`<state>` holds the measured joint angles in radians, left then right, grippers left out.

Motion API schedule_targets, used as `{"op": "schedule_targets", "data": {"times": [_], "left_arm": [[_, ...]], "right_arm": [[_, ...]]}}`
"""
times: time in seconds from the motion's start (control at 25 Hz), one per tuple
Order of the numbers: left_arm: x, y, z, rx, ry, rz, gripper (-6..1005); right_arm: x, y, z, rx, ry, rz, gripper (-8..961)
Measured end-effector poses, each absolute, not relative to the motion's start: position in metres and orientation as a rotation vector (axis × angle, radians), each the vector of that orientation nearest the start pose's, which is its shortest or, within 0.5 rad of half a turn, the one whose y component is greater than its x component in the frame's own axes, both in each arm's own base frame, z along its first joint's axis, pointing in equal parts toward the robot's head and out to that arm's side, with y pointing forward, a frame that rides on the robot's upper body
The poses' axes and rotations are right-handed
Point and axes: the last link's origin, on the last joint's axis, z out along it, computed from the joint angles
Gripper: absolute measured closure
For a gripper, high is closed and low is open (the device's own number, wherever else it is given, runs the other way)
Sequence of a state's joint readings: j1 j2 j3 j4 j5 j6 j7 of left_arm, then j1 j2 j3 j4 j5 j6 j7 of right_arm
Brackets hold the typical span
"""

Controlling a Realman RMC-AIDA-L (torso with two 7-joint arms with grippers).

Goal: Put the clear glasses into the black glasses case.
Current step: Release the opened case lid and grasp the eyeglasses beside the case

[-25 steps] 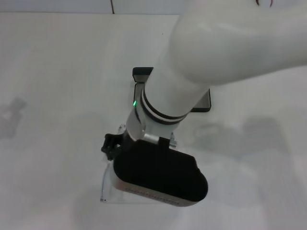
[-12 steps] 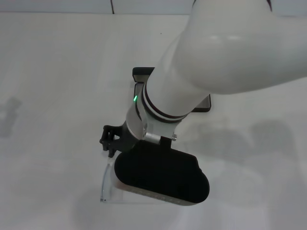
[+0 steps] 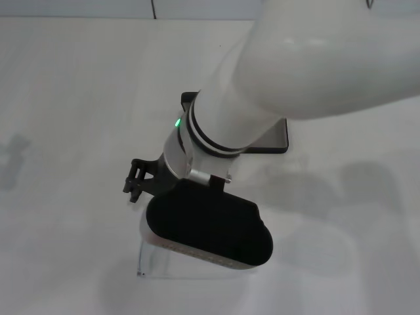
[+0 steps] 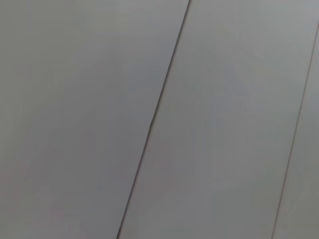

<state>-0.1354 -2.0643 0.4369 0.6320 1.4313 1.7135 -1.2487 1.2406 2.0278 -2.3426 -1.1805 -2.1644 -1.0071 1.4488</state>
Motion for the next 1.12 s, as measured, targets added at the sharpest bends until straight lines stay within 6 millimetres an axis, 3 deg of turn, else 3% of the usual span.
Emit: {"op": "schedule_targets", "data": {"times": [0.4, 1.12], "left_arm": [[-0.350, 0.229, 0.102, -1.883, -0.672, -1.161, 871], [-0.348, 0.230, 0.097, -1.882, -0.667, -1.168, 871]], "right_arm": [[-0.014, 0.297, -0.170, -2.416, -2.206, -0.507, 429], [-0.002, 0.299, -0.173, -2.432, -2.248, -0.540, 438]]}}
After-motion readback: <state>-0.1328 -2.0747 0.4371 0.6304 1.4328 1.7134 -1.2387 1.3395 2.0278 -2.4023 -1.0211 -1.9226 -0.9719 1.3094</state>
